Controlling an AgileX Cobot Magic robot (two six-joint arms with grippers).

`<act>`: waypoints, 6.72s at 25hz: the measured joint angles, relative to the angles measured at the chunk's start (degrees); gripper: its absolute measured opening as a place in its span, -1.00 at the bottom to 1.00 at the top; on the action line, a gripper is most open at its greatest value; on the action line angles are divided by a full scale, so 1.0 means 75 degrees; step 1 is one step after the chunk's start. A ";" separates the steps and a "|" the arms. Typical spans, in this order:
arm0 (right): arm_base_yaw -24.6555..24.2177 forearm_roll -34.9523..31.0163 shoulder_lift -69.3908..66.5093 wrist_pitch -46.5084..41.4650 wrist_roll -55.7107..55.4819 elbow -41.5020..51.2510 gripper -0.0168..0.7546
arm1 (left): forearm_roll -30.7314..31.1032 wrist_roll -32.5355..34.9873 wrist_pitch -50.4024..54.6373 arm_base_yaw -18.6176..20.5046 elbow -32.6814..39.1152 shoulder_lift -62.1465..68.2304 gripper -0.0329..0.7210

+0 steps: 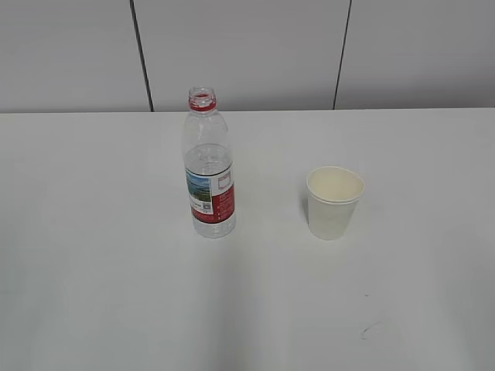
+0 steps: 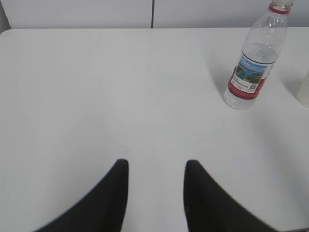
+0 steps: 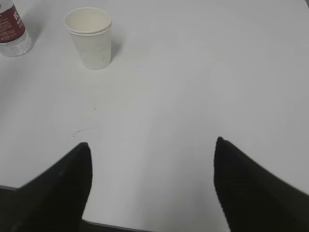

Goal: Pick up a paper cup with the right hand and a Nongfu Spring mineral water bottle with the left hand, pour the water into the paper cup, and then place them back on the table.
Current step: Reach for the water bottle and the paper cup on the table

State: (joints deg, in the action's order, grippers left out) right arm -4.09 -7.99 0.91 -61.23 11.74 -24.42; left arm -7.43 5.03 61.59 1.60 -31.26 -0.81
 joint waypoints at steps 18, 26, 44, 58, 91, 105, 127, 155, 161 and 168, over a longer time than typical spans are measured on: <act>0.0000 0.0000 0.0000 0.0629 0.0000 -0.0059 0.55 | -0.0087 0.0000 -0.0006 0.0000 0.0000 0.0000 0.04; 0.0000 -0.0327 0.0000 0.2809 0.0000 -0.0147 0.55 | -0.0249 0.0000 -0.0173 0.0000 -0.0019 0.0000 0.30; 0.0000 -0.0342 0.0000 0.3637 0.0016 -0.0147 0.55 | 0.0299 0.0000 -0.4293 0.0000 0.0741 0.0000 0.30; 0.0000 0.0242 0.0000 0.4019 0.0030 0.0913 0.55 | 0.0305 0.0000 -0.4995 0.0000 0.1454 0.0337 0.24; 0.0000 0.0788 -0.1647 0.7204 0.0030 0.1996 0.55 | 0.0630 0.0006 -0.7698 -0.0154 0.1771 0.3309 0.13; 0.0000 0.0894 -0.3463 0.8971 0.0030 0.2281 0.55 | 0.0675 0.0006 -0.9487 -0.0154 0.1771 0.5186 0.13; 0.0000 0.1837 -0.7131 1.2429 -0.0354 0.2281 0.55 | 0.1949 0.0006 -1.2994 -0.1422 0.1771 0.8655 0.13; 0.0000 0.3947 -1.0845 1.5529 -0.1770 0.2046 0.55 | 0.1943 -0.0730 -1.3099 -0.1503 0.1764 0.9523 0.13; 0.0000 0.4205 -1.2181 1.6381 -0.1638 0.1802 0.55 | 0.2371 -0.0941 -1.3092 -0.1524 0.1764 1.0034 0.13; 0.0000 0.4778 -1.3961 1.6843 -0.1450 0.1174 0.55 | 0.2424 -0.0948 -1.3092 -0.2093 0.1757 1.0667 0.13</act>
State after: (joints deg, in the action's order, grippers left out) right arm -4.09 27.85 -103.79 65.09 0.86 -15.62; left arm 10.75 -2.08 -36.60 -14.10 -18.08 79.20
